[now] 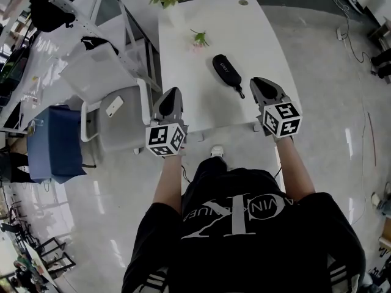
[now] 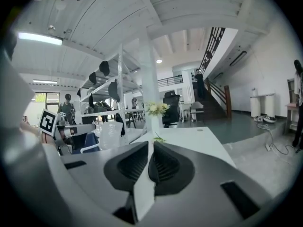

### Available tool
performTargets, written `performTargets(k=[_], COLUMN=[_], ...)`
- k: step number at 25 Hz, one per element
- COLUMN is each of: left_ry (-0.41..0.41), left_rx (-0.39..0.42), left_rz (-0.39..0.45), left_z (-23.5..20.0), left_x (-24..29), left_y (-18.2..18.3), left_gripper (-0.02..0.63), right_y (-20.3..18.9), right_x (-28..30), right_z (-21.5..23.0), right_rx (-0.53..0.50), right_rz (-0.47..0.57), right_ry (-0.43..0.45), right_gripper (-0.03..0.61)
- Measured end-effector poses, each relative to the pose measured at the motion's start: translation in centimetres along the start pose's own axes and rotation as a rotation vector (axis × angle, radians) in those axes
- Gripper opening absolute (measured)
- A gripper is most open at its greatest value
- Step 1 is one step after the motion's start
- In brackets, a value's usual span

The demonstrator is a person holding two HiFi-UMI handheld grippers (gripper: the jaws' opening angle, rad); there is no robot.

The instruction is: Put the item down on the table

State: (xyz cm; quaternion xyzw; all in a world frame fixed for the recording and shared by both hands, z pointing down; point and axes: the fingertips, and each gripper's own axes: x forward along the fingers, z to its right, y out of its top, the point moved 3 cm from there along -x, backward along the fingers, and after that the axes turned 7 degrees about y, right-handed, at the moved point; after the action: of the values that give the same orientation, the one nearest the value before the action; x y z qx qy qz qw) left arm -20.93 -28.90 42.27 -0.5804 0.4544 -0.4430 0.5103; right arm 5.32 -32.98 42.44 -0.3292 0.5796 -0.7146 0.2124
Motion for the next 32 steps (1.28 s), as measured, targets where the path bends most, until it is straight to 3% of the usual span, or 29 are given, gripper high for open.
performTargets(k=[32], left_ry=[0.059], left_rx=[-0.036], left_rz=[0.031], left_z=[1.8], left_x=[-5.4], left_y=[0.2], left_gripper=[0.012], right_y=[0.3], right_x=[-4.7], right_z=[-2.7], right_rx=[-0.099], right_rz=[0.058], right_ry=[0.019], right_gripper=[0.043])
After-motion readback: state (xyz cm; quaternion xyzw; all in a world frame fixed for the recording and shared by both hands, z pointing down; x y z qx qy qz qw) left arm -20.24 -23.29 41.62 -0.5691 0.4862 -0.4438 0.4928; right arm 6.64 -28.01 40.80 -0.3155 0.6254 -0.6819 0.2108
